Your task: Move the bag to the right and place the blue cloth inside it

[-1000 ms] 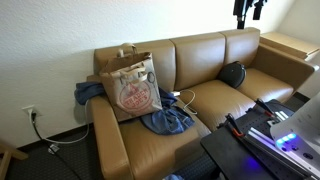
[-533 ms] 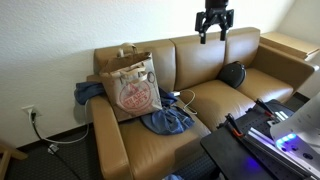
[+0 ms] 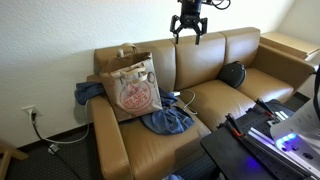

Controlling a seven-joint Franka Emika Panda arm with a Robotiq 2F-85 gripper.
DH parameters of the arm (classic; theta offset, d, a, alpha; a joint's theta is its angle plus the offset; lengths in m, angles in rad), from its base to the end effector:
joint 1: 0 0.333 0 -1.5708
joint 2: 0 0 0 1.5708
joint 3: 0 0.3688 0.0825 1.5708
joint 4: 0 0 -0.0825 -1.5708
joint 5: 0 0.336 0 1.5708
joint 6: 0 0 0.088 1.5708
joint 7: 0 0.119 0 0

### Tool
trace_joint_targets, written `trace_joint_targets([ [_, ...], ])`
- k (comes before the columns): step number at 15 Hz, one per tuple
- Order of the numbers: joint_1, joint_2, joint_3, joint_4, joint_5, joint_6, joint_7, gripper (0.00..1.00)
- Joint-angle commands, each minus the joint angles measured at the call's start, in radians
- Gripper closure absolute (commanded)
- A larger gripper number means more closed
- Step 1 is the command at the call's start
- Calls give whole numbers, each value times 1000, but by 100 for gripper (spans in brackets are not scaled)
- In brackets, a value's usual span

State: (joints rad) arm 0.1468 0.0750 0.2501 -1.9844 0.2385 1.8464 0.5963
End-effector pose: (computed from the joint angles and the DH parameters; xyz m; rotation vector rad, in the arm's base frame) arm 0.4605 0.2129 0.4786 -2.9661 0.4297 0.4526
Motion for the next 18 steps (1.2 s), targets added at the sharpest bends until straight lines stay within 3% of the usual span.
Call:
trace_joint_targets([
  [1,31,37,-25,19,-30,12,46,0],
  [6,80,191,-33,73,-4,267,216,0],
  [11,143,307,-79,148,-49,500,372,0],
  [18,212,409,-143,316,-196,521,546,0],
])
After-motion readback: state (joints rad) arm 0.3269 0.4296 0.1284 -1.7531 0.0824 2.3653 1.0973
